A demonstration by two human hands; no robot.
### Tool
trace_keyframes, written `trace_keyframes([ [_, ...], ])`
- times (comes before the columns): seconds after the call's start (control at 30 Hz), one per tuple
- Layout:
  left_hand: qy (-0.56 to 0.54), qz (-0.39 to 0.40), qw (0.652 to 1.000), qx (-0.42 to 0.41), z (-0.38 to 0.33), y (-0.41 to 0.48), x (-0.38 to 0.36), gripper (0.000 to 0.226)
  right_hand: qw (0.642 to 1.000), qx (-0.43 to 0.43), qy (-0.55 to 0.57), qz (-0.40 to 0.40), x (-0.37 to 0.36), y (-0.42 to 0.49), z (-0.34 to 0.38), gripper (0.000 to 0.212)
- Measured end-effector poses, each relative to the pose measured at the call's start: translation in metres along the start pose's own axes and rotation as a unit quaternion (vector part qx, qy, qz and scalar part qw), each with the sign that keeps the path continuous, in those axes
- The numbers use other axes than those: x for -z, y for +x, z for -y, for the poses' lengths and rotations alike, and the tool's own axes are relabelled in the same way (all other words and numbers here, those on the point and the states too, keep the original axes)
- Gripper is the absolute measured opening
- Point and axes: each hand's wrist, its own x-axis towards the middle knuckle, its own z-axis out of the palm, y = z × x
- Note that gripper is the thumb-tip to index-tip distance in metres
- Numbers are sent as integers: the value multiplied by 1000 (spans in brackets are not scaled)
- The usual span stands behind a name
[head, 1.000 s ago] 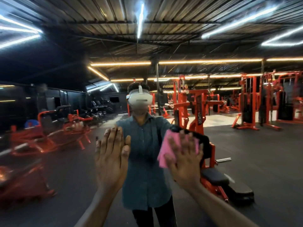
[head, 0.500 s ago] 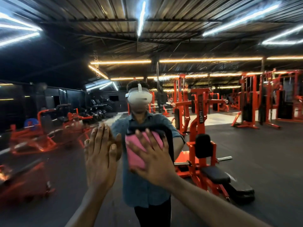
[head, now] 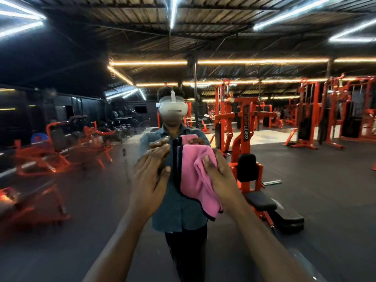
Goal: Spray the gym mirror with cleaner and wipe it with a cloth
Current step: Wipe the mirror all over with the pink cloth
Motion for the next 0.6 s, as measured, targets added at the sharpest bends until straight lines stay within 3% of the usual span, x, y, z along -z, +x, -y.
trace_keyframes([
  [0.07,-72,53,995,40,-13,-3,-2,52,996,-37,64,47,4,-2,6,27],
  [0.17,-121,99,984,91,-30,-6,-5,46,995,-30,78,56,7,-2,3,25],
  [0.23,-88,77,988,101,-35,-4,-7,31,996,-53,62,47,10,-4,0,24],
  [0.3,-41,59,992,103,-38,0,-7,17,993,-95,66,27,15,-6,-4,35],
  [0.37,-10,72,992,103,-44,8,-7,17,990,-126,68,15,20,-11,-4,57],
  [0.43,3,103,990,98,-48,15,-7,16,985,-152,67,39,22,-16,-8,63],
  [0.53,9,129,986,107,-49,23,-7,15,982,-141,-67,108,27,-24,-17,40],
  [0.6,13,135,985,110,-47,29,-7,14,972,-131,-175,81,28,-24,-20,15],
])
